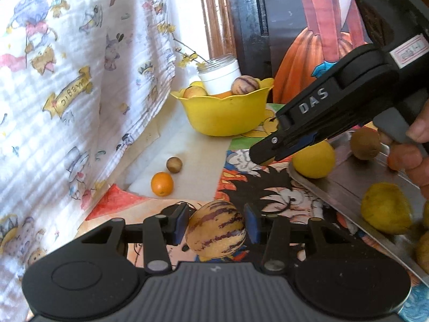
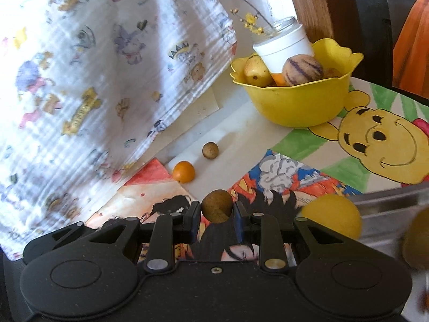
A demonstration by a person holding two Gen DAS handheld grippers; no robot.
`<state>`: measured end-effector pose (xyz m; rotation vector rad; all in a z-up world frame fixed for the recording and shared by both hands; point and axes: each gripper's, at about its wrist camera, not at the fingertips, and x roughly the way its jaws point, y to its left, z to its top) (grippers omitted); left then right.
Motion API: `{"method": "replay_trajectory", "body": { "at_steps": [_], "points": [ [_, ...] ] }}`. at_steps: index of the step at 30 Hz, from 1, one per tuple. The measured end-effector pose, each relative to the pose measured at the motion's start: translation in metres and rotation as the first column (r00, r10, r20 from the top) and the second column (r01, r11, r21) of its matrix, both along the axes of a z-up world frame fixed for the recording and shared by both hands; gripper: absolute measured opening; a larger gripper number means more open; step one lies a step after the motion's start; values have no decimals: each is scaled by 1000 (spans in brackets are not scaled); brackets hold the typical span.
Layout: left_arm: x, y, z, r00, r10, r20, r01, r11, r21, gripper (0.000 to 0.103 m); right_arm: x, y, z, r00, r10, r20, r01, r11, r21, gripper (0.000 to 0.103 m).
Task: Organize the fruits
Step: 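Carry the striped melon in the left tool and brown fruit in the right tool over the tray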
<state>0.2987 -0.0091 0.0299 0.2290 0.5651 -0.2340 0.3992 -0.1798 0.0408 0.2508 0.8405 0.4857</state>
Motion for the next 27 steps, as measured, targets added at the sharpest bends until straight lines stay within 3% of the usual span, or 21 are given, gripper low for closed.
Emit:
{"method": "replay_trajectory", "body": {
  "at_steps": [15,27],
  "points": [
    [-43,-43,12,997,-81,-3,81,996,-44,48,-68,-65,19,999,-1,50,-1,1000,30,28],
    [-3,-94,8,993,-115,3,115,987,-110,48,-65,-129,2,994,-107,19,107,994,9,28]
  ]
}}
